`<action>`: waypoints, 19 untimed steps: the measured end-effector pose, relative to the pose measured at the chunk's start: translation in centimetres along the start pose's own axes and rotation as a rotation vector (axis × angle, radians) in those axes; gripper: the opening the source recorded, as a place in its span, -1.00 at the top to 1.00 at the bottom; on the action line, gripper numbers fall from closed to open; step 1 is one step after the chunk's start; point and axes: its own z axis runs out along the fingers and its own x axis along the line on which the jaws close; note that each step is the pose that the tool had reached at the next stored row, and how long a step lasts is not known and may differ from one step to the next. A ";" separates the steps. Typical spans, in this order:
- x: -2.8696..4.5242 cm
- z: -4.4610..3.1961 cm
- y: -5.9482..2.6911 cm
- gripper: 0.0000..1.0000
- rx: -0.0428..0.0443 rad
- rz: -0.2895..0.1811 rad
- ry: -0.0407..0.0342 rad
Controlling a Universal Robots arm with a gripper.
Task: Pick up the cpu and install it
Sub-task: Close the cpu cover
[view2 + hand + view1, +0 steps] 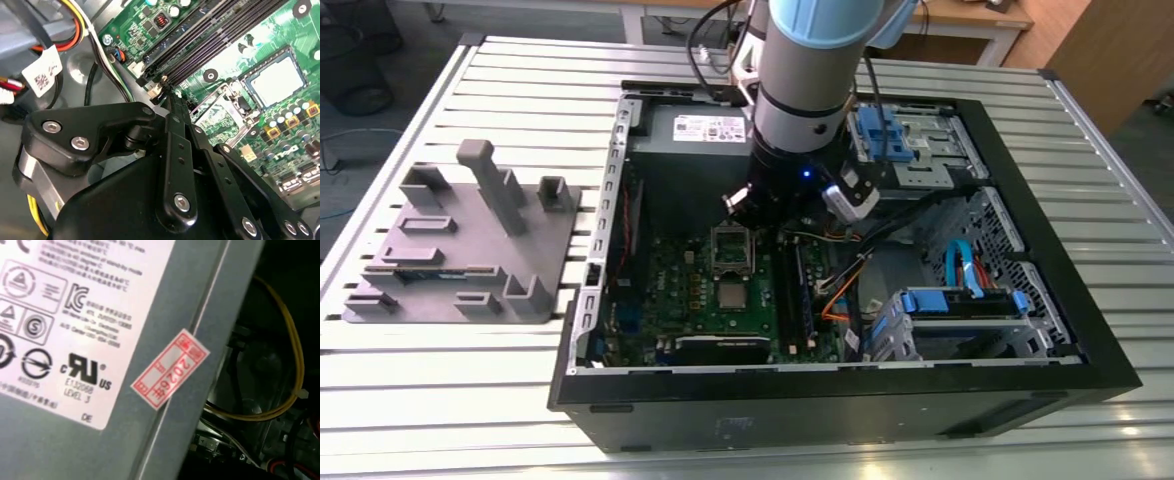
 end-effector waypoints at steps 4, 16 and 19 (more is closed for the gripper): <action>0.00 0.01 0.00 0.79 -0.0157 -0.020 -0.0051; 0.26 0.31 0.08 0.79 -0.0414 -0.046 -0.0143; 0.33 0.35 0.11 0.79 -0.0424 -0.053 -0.0142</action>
